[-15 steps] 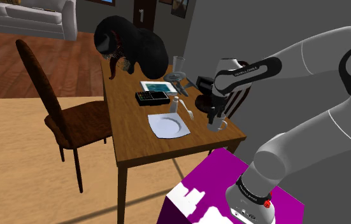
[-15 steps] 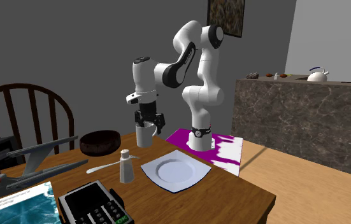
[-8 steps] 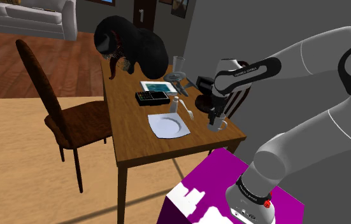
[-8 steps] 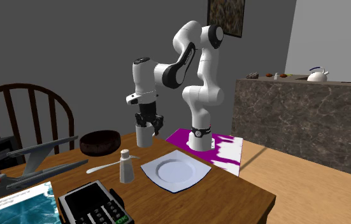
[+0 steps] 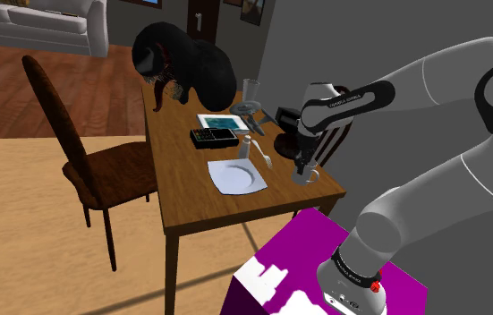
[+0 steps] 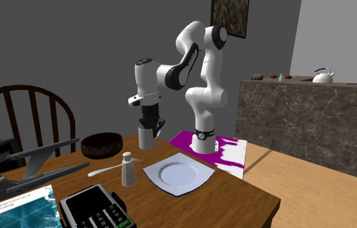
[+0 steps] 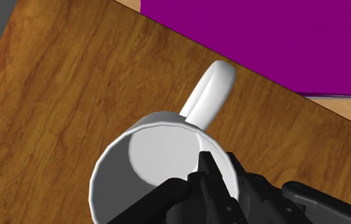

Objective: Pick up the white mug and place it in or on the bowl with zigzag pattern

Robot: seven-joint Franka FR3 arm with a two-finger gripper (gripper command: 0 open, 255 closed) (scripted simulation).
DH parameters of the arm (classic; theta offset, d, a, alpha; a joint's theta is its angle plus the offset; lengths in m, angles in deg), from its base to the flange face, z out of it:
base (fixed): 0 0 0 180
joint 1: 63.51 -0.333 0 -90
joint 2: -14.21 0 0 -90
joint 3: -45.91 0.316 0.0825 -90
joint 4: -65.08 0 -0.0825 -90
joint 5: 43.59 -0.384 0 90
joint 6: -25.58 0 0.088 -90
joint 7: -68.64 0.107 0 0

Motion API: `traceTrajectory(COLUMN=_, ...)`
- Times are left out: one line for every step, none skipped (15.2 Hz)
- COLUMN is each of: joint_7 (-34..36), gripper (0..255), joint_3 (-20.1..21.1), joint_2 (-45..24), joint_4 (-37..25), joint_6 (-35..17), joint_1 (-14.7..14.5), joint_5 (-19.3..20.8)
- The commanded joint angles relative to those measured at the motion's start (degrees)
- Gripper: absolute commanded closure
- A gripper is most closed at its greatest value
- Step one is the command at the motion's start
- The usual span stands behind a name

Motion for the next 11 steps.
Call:
traceTrajectory(joint_7=0.0, gripper=255, joint_3=0.0, joint_2=0.0, joint_4=0.0, joint_6=0.0, joint_1=0.0, joint_5=0.0)
traceTrajectory(joint_7=0.0, gripper=255, joint_3=0.1, joint_2=0.6, joint_4=-0.4, joint_6=0.9, joint_1=0.0, joint_5=0.0)
traceTrajectory(joint_7=-0.1, gripper=255, joint_3=0.2, joint_2=1.1, joint_4=-0.8, joint_6=1.9, joint_1=0.0, joint_5=-0.1)
traceTrajectory(joint_7=-0.1, gripper=255, joint_3=0.3, joint_2=1.6, joint_4=-1.2, joint_6=2.8, joint_1=0.0, joint_5=-0.1)
traceTrajectory(joint_7=-0.1, gripper=255, joint_3=0.4, joint_2=2.1, joint_4=-1.6, joint_6=3.7, joint_1=0.0, joint_5=-0.2)
traceTrajectory(joint_7=-0.2, gripper=255, joint_3=0.5, joint_2=2.6, joint_4=-2.1, joint_6=4.6, joint_1=0.0, joint_5=-0.2)
traceTrajectory(joint_7=-0.2, gripper=255, joint_3=0.6, joint_2=3.1, joint_4=-2.5, joint_6=5.5, joint_1=0.0, joint_5=-0.3)
traceTrajectory(joint_7=-0.3, gripper=255, joint_3=0.7, joint_2=3.5, joint_4=-3.0, joint_6=6.4, joint_1=0.0, joint_5=-0.3)
traceTrajectory(joint_7=-0.3, gripper=255, joint_3=0.8, joint_2=3.9, joint_4=-3.4, joint_6=7.3, joint_1=0.0, joint_5=-0.4)
traceTrajectory(joint_7=-0.4, gripper=255, joint_3=0.8, joint_2=4.3, joint_4=-3.9, joint_6=8.2, joint_1=0.0, joint_5=-0.4)
traceTrajectory(joint_7=-0.4, gripper=255, joint_3=0.9, joint_2=4.7, joint_4=-4.4, joint_6=9.1, joint_1=-0.1, joint_5=-0.5)
